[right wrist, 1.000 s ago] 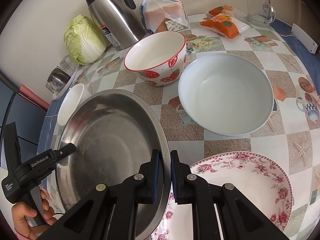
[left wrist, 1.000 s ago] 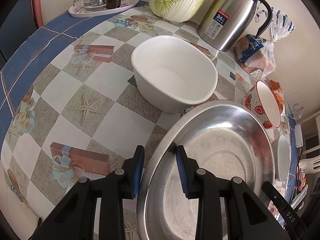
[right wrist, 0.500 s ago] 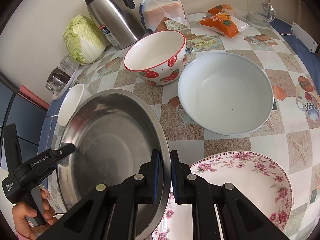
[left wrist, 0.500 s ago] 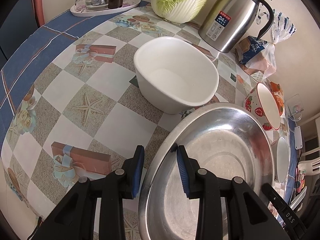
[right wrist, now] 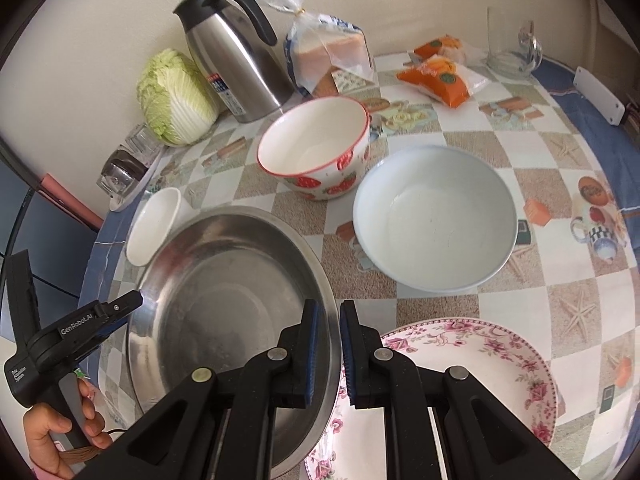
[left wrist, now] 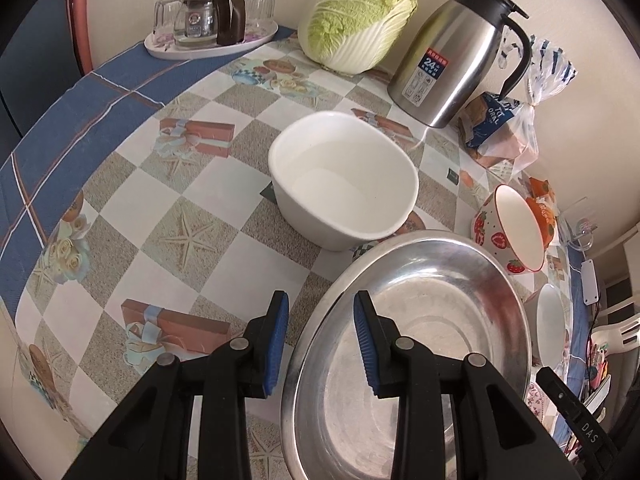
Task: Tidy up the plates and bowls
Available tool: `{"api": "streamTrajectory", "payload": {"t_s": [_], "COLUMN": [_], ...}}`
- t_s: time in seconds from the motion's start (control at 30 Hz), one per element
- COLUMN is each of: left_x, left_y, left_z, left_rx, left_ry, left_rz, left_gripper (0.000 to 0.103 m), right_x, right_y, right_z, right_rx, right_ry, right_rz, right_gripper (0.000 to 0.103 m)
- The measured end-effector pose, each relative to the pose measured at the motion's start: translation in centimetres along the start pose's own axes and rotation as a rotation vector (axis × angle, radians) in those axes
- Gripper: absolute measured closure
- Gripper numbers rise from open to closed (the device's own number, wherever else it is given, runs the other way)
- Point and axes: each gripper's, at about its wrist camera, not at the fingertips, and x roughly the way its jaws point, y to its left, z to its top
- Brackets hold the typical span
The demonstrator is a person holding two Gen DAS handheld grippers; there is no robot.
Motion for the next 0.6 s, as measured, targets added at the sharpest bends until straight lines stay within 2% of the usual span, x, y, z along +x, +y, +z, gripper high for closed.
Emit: {"api": "streamTrajectory", "payload": {"t_s": [0.13, 0.2, 0.27, 0.3, 0.33, 0.37, 0.4, 0.43, 0.47, 0.53, 0.6], "left_x": [-0.20, -0.12, -0.01, 0.06, 0.15, 0.18, 0.18, 0.16, 0.12, 0.19, 0.47], "left_y": [-0.16, -0.21, -0.23, -0.28, -0.36, -0.43, -0.50, -0.59, -0.72, -0.89, -1.05], "left_z": [0.04, 0.02, 0.00, -0.01, -0.01, -0.05, -0.07, -0.07, -0.07, -0.15, -0.31], "left_rx": [0.009, 0.012, 0.018, 0.023, 0.031, 0.036, 0.041, 0.048, 0.059, 0.079, 0.102], "left_ry": [-0.005, -0.002, 0.004, 0.007, 0.011, 0.011, 0.008, 0.004, -0.002, -0.005, -0.007], "left_rz": [0.005, 0.008, 0.012, 0.017, 0.023, 0.028, 0.033, 0.039, 0.050, 0.074, 0.103], "left_gripper": [0.066, 0.060, 0.059, 0.058, 0.050, 0.042, 0.029, 0.023, 0.023, 0.021, 0.009], "right_x": [-0.71, -0.84, -0.74, -0.69, -0.65, -0.62, -0.58, -0.57, -0.52, -0.46, -0.32], "right_y": [0.22, 0.27, 0.22, 0.19, 0.20, 0.24, 0.28, 0.41, 0.53, 0.84, 1.04], "right_z": [0.18, 0.21, 0.24, 0.25, 0.25, 0.25, 0.24, 0.24, 0.25, 0.21, 0.19], "right_rx": [-0.004, -0.003, -0.002, -0.002, -0.001, -0.001, -0.004, -0.012, -0.019, -0.034, -0.043], "right_ry": [-0.020, -0.022, -0.017, -0.015, -0.013, -0.013, -0.014, -0.014, -0.015, -0.016, -0.015], "right_rz": [-0.006, -0.011, -0.014, -0.016, -0.020, -0.026, -0.033, -0.042, -0.047, -0.050, -0.047], "right_gripper": [0.090, 0.090, 0.090, 0.085, 0.080, 0.067, 0.055, 0.050, 0.043, 0.039, 0.029]}}
